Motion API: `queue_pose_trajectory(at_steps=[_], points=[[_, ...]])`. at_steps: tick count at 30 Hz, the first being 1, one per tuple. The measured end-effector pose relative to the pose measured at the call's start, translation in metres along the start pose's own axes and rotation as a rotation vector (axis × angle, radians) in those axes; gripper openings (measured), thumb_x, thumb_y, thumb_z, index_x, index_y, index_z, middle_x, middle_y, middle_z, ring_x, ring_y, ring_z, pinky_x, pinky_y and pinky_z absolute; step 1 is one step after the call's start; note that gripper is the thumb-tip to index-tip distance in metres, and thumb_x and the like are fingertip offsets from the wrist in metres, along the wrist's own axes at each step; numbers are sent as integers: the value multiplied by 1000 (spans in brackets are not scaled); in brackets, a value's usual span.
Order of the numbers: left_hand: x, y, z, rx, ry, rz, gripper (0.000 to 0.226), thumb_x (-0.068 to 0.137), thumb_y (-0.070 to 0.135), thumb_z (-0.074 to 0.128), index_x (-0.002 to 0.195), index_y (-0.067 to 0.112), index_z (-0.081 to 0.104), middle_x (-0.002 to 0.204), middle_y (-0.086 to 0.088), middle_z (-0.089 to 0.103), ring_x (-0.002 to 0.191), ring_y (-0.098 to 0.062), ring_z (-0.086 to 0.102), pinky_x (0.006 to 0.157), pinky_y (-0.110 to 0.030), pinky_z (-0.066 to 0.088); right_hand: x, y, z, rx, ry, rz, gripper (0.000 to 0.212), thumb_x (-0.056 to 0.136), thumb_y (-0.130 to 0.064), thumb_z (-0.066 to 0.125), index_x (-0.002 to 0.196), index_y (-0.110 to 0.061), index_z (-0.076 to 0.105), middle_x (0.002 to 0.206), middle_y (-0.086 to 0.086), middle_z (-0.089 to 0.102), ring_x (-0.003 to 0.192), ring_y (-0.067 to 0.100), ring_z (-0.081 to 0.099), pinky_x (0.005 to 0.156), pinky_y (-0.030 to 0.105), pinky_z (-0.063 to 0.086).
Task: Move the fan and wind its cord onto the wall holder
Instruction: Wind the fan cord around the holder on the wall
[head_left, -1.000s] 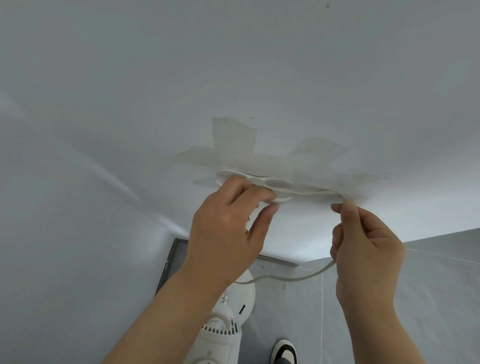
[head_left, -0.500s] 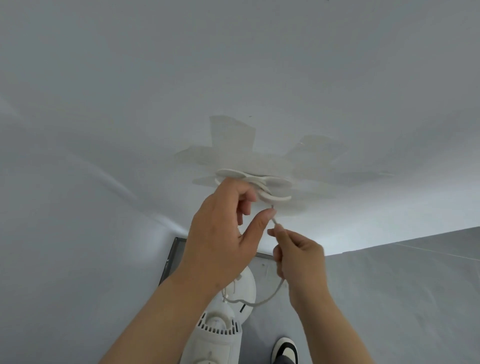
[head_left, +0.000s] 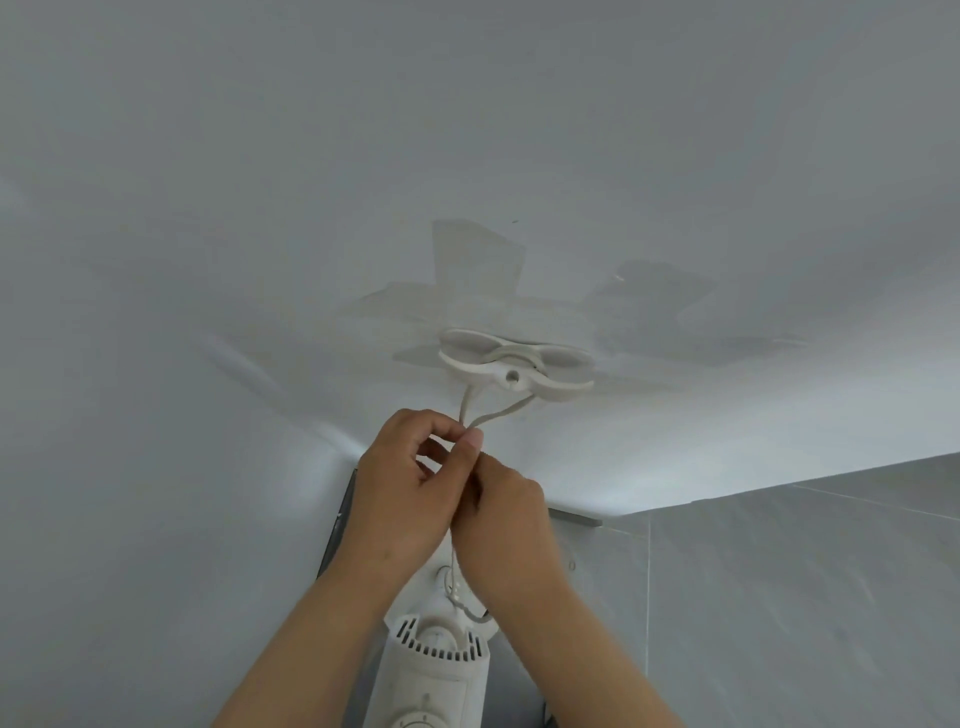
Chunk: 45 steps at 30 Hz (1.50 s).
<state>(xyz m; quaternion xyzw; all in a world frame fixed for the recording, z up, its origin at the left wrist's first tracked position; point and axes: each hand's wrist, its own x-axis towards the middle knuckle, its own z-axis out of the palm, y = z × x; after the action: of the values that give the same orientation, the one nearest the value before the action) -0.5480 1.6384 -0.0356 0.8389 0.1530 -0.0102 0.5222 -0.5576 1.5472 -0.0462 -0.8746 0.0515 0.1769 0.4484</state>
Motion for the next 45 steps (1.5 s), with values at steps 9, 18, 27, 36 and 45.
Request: queue_pose_trajectory(at_steps=[9, 18, 27, 36, 45], points=[[8, 5, -21, -20, -90, 10, 13, 88, 21, 67, 76, 25, 68, 71, 10, 72, 68, 1, 68, 60, -5, 47, -28, 4, 20, -167, -130, 8, 79, 96, -10, 44, 152, -12, -12, 92, 0, 60, 88, 19, 61, 73, 28, 47], [41, 29, -49, -520, -173, -324, 16, 84, -1, 65, 89, 14, 61, 56, 0, 65, 54, -13, 60, 64, -26, 53, -49, 61, 13, 545, 62, -3, 20, 92, -17, 55, 84, -31, 67, 55, 1, 60, 55, 12, 56, 63, 25, 48], [36, 53, -58, -527, -5, -155, 22, 85, 2, 59, 75, 19, 51, 70, 0, 76, 64, -11, 57, 69, -26, 44, -38, 19, -20, 492, 242, -246, 23, 87, -41, 51, 86, -29, 71, 55, -12, 51, 51, 3, 42, 50, 15, 36], [20, 60, -55, -595, 26, 123, 25, 86, 6, 58, 73, 23, 45, 82, 1, 77, 81, -10, 67, 73, -22, 43, -42, -9, -59, 606, 472, -252, 18, 91, -28, 54, 85, -31, 71, 48, -7, 43, 46, 9, 35, 43, 20, 32], [12, 52, -40, -55, -6, 278, 24, 82, 12, 71, 84, 32, 58, 96, 25, 70, 100, 3, 62, 89, -23, 46, -27, 0, -108, 654, 760, -86, 23, 97, -20, 53, 80, -23, 67, 44, -7, 41, 44, 12, 35, 44, 19, 33]])
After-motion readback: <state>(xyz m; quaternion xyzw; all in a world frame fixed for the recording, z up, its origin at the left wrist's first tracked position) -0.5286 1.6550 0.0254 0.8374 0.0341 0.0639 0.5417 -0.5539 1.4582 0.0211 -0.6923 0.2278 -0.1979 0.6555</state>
